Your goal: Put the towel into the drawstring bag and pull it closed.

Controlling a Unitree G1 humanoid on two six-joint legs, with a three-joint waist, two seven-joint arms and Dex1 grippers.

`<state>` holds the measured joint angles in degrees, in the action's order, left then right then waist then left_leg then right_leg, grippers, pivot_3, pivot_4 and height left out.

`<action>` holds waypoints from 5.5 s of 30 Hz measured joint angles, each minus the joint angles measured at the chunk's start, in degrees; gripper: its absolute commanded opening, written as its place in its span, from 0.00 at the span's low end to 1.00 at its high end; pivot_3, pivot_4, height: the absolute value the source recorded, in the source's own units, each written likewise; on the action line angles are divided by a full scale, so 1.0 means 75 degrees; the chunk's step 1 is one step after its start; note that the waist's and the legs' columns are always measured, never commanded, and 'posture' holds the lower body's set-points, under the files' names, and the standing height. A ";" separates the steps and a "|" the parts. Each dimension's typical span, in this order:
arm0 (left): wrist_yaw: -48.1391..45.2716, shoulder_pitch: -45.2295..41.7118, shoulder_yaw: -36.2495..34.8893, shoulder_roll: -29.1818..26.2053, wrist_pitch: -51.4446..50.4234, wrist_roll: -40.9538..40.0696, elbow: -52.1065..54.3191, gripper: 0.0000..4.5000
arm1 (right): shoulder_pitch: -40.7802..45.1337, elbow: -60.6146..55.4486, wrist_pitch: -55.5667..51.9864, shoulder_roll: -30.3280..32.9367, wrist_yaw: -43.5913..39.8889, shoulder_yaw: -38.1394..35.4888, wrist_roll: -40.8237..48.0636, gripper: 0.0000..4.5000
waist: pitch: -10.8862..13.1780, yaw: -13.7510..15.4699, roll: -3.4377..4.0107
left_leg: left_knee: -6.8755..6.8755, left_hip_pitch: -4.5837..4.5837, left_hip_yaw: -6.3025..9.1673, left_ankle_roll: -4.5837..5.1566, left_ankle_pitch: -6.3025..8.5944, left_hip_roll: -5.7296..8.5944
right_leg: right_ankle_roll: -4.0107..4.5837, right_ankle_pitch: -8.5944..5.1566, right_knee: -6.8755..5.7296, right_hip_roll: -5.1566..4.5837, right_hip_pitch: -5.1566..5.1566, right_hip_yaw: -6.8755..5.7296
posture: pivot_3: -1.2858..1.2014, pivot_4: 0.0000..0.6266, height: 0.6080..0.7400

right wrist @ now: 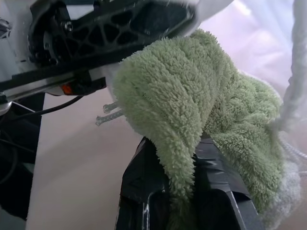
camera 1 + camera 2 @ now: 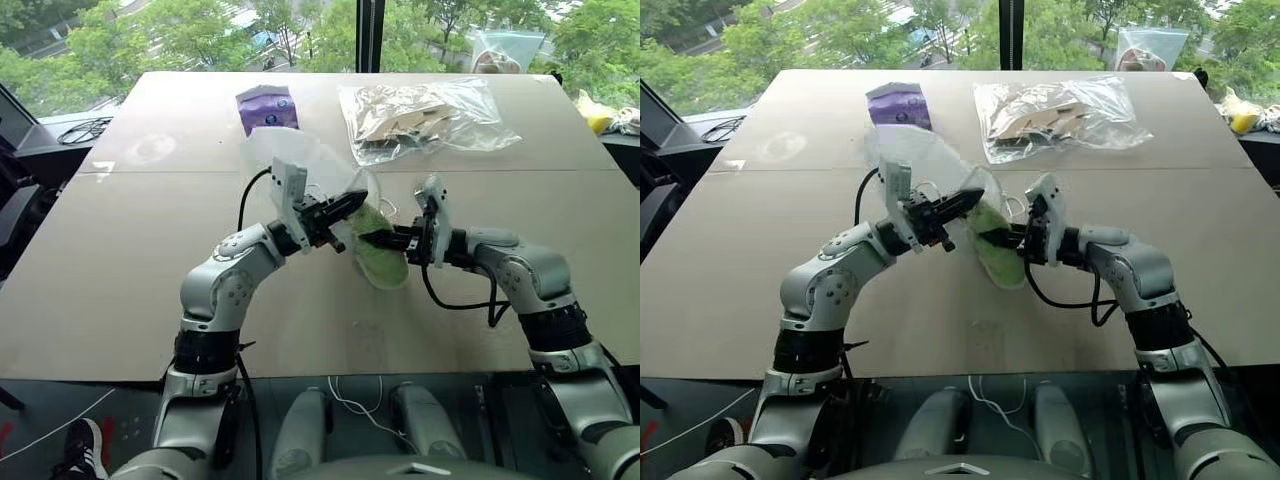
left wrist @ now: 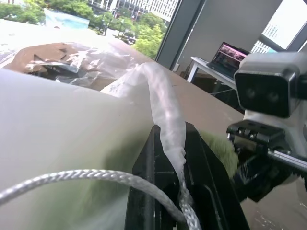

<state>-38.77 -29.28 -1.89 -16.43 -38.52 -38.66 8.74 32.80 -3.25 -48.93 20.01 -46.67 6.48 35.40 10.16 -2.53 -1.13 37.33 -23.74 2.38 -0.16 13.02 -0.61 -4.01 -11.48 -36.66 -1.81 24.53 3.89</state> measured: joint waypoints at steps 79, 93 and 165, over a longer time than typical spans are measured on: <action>0.1202 -0.0668 0.0101 0.0924 0.1148 0.1633 -0.1442 0.00 | -0.3750 -0.2627 0.1833 0.2589 0.3038 -0.0312 -0.0292 0.82 | -0.0001 0.0031 -0.0005 | 0.0015 0.0002 -0.0026 0.0001 -0.0001 -0.0004 | -0.0017 -0.0032 0.0008 0.0010 0.0003 0.0030 | 0.52 0.24 1.00; 0.1205 -0.0663 0.0071 0.0857 0.1081 0.1673 -0.1442 0.00 | -0.3330 -0.1632 0.3157 0.0473 0.4325 -0.0769 -0.2246 0.00 | -0.0001 0.0077 -0.0004 | 0.0005 -0.0002 -0.0021 0.0001 -0.0001 0.0002 | -0.0032 -0.0020 0.0001 0.0003 0.0009 0.0026 | 0.52 0.24 1.00; 0.0821 -0.0638 -0.0192 -0.0214 0.5116 0.3511 -0.5278 0.00 | -0.2166 -0.0914 0.4038 -0.0310 0.5125 -0.1630 -0.3774 0.00 | -0.0003 0.0037 -0.0002 | 0.0008 0.0001 -0.0024 0.0001 -0.0001 -0.0003 | -0.0004 0.0001 -0.0018 0.0005 0.0015 0.0027 | 0.52 0.24 1.00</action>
<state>-32.61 -34.07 -3.33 -18.03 -0.15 -12.32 -30.85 16.55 -10.10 -18.64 17.68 -8.23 -5.74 7.10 10.14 -2.25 -1.15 37.39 -23.73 2.21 -0.15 13.01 -0.63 -4.04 -11.47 -36.79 -1.77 24.65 4.10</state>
